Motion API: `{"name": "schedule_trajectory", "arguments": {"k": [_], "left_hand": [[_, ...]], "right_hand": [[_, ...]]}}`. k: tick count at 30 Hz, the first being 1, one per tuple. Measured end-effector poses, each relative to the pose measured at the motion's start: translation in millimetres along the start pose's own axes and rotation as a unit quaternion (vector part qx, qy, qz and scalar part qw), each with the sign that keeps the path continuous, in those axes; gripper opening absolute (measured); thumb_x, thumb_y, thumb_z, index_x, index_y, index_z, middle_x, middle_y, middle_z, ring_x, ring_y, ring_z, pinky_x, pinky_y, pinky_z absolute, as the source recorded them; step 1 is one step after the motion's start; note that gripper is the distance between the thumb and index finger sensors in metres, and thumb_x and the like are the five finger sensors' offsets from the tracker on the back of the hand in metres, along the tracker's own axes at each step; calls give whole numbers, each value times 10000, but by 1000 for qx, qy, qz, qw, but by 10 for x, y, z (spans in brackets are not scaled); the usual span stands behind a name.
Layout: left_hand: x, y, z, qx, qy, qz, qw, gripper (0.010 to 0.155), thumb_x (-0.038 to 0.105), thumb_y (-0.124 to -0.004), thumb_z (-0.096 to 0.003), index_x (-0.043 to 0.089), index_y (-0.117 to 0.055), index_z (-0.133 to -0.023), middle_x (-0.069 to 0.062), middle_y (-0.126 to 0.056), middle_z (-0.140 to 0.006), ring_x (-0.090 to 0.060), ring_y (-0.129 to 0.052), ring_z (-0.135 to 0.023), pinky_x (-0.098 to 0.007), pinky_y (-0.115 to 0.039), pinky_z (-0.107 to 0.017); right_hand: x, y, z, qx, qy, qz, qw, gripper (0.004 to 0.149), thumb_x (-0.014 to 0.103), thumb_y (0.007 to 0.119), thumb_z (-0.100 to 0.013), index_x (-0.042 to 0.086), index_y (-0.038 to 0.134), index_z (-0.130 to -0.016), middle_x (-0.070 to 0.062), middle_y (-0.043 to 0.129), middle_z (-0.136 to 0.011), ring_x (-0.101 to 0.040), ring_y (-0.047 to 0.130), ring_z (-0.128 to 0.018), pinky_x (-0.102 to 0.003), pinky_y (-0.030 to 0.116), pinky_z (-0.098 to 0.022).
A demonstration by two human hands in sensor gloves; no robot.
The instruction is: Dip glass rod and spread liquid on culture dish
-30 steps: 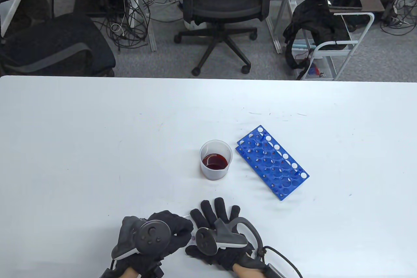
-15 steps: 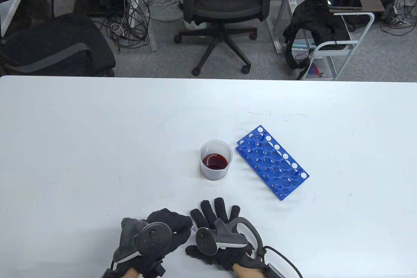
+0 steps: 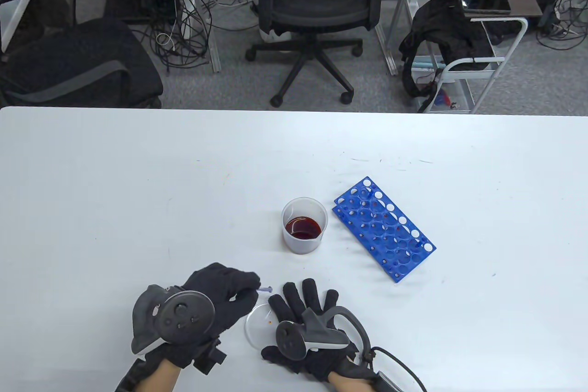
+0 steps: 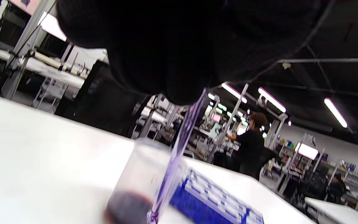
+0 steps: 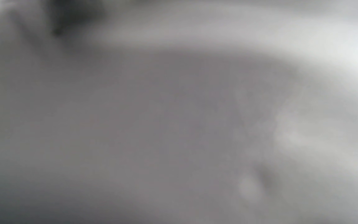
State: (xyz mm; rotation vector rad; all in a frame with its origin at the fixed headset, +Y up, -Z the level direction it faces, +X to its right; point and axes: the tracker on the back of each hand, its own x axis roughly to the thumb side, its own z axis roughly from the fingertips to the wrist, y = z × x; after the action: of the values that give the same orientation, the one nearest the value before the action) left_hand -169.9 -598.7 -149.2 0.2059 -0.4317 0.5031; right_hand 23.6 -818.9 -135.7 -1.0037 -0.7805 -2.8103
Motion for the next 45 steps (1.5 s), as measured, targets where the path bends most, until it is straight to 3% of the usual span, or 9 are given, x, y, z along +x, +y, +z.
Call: {"name": "schedule_trajectory", "arguments": {"k": [5, 11, 17, 22, 27, 32, 37, 40, 45], "left_hand": [[216, 83, -473, 59, -12, -26, 998, 342, 464, -937, -458, 283, -961, -747, 30, -1065, -690, -277, -1077, -576, -377, -927, -464], [330, -308, -1061, 8, 9, -64, 998, 338, 466, -932, -460, 288, -960, -745, 34, -1064, -694, -276, -1078, -585, -378, -926, -470], [215, -902, -1483, -91, 40, -100, 990, 330, 457, -940, -453, 298, -963, -742, 40, -1064, -705, -269, -1077, -604, -373, -927, -481], [151, -1208, -1559, -123, 45, -138, 982, 330, 460, -945, -445, 307, -965, -737, 59, -1065, -706, -262, -1078, -614, -368, -928, -488], [139, -1314, -1576, -139, 46, -160, 976, 330, 462, -945, -443, 310, -965, -735, 60, -1067, -702, -259, -1079, -611, -367, -927, -486], [107, -1275, -1573, -121, 51, -151, 980, 333, 462, -943, -445, 306, -965, -738, 44, -1066, -700, -259, -1078, -602, -366, -924, -480], [110, -1312, -1576, -151, 49, -169, 973, 330, 462, -939, -452, 306, -964, -741, 46, -1064, -703, -258, -1076, -603, -365, -921, -480], [133, -1307, -1560, -142, 44, -178, 973, 334, 466, -939, -447, 308, -963, -740, 44, -1065, -701, -256, -1076, -602, -364, -922, -480], [187, -983, -1479, -100, 37, -155, 982, 330, 462, -936, -453, 303, -963, -741, 40, -1062, -701, -261, -1072, -600, -366, -918, -484]], "right_hand": [[0, 0, 0, 0, 0, 0, 1000, 1003, 769, 281, -555, 67, -238, -1048, -300, -199, -1091, -653, -126, -930, -882, 111, -552], [0, 0, 0, 0, 0, 0, 1000, 1003, 769, 282, -556, 67, -238, -1049, -300, -201, -1091, -653, -126, -929, -882, 110, -551], [0, 0, 0, 0, 0, 0, 1000, 1002, 768, 284, -557, 66, -235, -1049, -301, -199, -1091, -653, -125, -929, -882, 110, -551], [-1, 5, -4, 3, -3, -1, 1000, 1002, 768, 284, -558, 65, -235, -1049, -301, -200, -1090, -655, -126, -928, -883, 109, -550], [-1, 10, -7, 3, -4, -2, 1000, 1003, 767, 285, -558, 64, -235, -1049, -302, -199, -1090, -655, -127, -927, -882, 109, -550], [-1, 13, -9, 3, -4, -1, 1000, 1003, 767, 285, -558, 64, -236, -1048, -302, -200, -1090, -654, -126, -928, -881, 108, -551], [-2, 13, -9, 3, -4, -1, 1000, 1003, 767, 284, -558, 63, -236, -1048, -302, -200, -1090, -655, -126, -928, -882, 109, -550], [-1, 12, -7, 3, -4, -2, 1000, 1003, 767, 285, -559, 63, -236, -1048, -302, -201, -1089, -654, -127, -927, -881, 108, -550], [0, 15, -11, 3, -4, -2, 1000, 1003, 766, 284, -559, 62, -236, -1048, -303, -202, -1089, -656, -127, -926, -882, 108, -550]]}}
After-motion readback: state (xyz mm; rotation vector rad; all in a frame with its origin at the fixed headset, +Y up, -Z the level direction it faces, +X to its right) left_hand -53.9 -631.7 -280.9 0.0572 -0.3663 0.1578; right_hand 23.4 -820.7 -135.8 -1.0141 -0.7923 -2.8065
